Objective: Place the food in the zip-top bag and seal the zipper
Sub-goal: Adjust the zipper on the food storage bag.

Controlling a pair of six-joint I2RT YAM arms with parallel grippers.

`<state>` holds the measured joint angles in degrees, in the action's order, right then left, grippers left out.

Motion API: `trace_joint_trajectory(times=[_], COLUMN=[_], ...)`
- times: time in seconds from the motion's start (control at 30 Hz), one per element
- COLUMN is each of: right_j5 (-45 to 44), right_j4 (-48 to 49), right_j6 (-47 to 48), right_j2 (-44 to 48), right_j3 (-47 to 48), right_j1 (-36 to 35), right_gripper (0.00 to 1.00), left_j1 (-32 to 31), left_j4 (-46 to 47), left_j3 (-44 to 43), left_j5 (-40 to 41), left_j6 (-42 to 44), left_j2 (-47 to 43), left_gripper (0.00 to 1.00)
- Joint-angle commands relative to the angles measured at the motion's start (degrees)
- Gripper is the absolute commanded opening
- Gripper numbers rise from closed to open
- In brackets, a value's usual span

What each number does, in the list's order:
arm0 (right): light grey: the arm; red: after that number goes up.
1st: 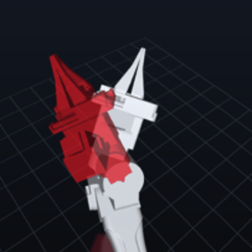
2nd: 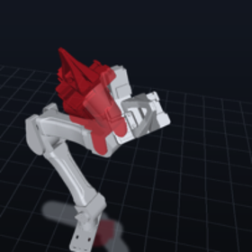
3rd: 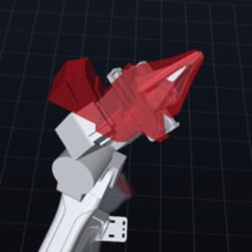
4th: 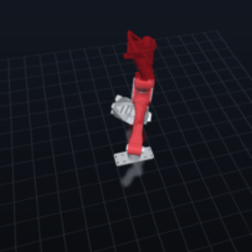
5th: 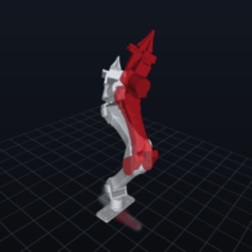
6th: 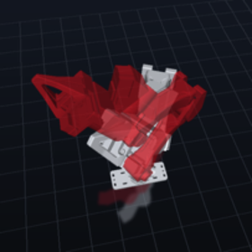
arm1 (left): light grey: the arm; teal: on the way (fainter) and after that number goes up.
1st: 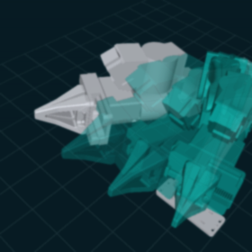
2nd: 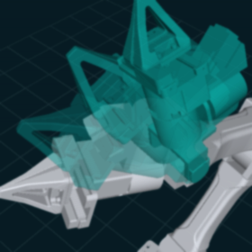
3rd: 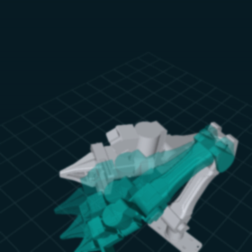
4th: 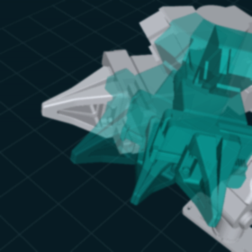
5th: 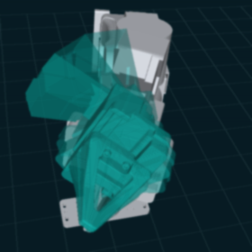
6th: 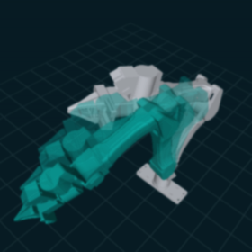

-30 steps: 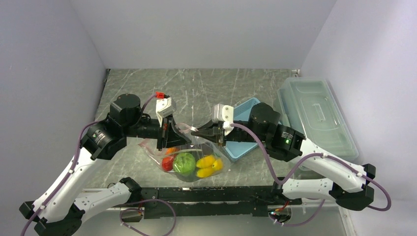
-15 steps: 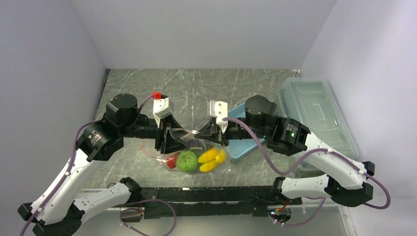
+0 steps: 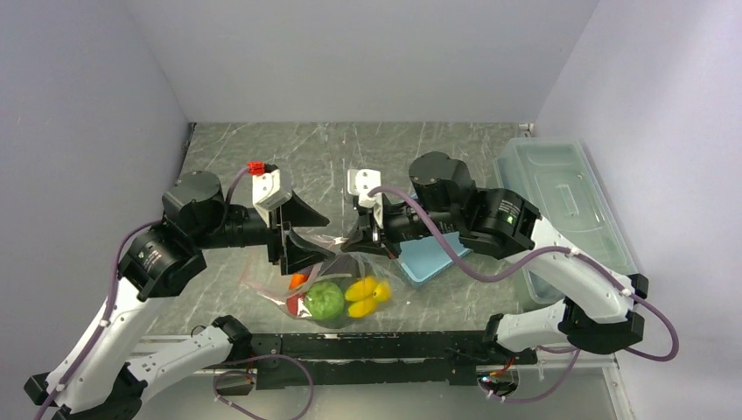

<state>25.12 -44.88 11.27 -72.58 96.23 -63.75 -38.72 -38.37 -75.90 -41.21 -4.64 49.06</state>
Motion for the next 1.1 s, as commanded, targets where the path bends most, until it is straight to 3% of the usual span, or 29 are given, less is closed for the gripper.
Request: trace_joint_trajectory(times=[0.0,0.1,0.47,1.07], right_j5=[3.3,5.16,4.97,-1.0], right_j4=[-3.53,-4.52,-6.55,-13.06], right_j6=[-2.48,-3.18,-7.73,-15.72], right_j2=[-1.64,-2.43,-4.73,-11.89], right_j3=[5.47,6.4,9.05,16.84], right_j1=[-0.15,-0.15,-0.15,-0.15], right_gripper=[0.0,0.0,0.0,0.0], left_j1=[-0.22,-0.2,-0.17,-0.22], left_j4=[6.29,7.58,7.81,6.4], left_j3=[-1.91,-1.66,-2.0,-2.2], left_j5=[1.07,1.73,1.68,-1.36], left_j6=[0.73,1.22,1.39,1.36], left_j2=[-1.37,-2.21,-2.84,-2.13], left_gripper=[0.79,0.86,0.87,0.81])
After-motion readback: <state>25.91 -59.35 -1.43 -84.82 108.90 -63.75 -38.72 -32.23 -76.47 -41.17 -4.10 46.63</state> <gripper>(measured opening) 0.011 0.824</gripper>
